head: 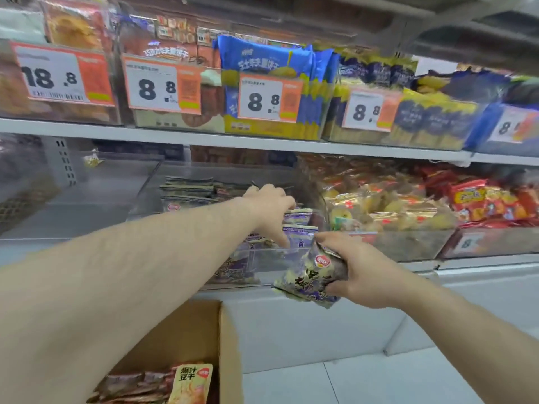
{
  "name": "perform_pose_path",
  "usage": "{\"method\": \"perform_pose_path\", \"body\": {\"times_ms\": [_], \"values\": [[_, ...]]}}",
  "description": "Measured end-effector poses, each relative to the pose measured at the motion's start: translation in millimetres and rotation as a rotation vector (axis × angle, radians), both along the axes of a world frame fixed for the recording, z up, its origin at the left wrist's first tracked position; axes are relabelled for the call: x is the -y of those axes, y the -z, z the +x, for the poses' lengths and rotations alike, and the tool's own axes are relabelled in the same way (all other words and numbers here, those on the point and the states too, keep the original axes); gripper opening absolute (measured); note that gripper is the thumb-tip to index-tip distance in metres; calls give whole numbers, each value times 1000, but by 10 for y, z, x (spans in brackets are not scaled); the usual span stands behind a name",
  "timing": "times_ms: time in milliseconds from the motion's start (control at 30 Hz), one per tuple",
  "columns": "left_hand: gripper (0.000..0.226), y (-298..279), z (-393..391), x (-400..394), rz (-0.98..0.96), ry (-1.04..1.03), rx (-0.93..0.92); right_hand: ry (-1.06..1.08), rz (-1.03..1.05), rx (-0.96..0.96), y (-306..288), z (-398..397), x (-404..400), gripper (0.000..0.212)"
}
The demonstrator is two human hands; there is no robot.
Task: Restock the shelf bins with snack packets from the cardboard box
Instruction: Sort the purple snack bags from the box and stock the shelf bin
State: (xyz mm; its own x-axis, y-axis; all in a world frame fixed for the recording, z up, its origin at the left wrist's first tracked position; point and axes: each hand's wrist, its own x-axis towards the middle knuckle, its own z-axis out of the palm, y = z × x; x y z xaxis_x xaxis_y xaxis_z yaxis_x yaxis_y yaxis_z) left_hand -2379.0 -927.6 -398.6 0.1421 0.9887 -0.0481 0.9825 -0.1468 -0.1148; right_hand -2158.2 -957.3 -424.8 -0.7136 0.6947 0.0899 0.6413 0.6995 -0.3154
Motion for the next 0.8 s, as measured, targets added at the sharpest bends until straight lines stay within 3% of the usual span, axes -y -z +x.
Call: {"method": "perform_pose_path", "body": {"times_ms": [67, 167, 300, 367, 633, 700, 800], "values": [[108, 43, -5, -123, -92, -31, -75, -30, -1, 22, 92, -82, -66, 59], [126, 132, 29, -195, -143, -51, -153, -82, 28, 34, 196, -138, -143, 46], [115, 232, 109, -242, -33, -21, -188, -62, 52, -15, 222, -174, -167, 40], [107, 186, 62, -286, -6, -10, -149, -30, 30, -33, 195, -184, -192, 38], [109, 203, -121, -298, 29, -74, 80, 15, -92, 27, 28, -182, -258, 38], [100, 227, -136, -288, 35, -91, 135, 54, -165, -122, -119, -119, -282, 39], [81, 183, -142, -206, 25, -140, 210, 132, -255, -573, -277, -117, -318, 44]]}}
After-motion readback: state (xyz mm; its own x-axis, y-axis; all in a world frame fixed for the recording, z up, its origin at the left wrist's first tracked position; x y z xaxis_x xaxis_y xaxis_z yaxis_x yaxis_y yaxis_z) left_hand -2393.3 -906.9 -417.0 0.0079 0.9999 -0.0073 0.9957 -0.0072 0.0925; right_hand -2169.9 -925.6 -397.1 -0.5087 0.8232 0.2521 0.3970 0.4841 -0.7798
